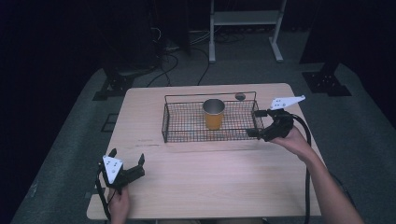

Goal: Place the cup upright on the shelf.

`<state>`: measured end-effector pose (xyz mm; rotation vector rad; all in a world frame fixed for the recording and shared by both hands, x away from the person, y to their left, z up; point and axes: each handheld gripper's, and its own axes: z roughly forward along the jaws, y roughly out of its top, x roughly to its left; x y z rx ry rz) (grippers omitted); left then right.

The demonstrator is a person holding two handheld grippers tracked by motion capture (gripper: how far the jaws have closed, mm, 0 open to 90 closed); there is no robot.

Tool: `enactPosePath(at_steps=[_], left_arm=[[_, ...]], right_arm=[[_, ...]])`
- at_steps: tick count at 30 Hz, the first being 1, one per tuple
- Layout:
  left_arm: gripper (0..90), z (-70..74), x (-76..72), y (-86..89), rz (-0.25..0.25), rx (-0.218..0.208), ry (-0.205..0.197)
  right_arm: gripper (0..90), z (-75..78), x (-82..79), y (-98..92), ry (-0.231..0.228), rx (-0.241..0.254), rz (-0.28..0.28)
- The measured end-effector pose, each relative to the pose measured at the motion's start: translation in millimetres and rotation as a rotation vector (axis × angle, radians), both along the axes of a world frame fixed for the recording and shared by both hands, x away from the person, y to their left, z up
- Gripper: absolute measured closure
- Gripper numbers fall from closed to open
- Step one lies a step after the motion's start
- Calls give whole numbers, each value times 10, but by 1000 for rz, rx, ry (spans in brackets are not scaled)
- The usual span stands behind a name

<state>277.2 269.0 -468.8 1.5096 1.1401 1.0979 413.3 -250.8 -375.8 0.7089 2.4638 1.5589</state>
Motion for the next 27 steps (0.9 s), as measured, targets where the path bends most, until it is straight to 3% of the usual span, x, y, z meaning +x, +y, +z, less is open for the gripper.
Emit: enactPosePath(at_steps=[27], left_arm=[[0,0,0,-3,-1,3,1]], right_arm=[[0,-247,-169,-181,38,12,-8]])
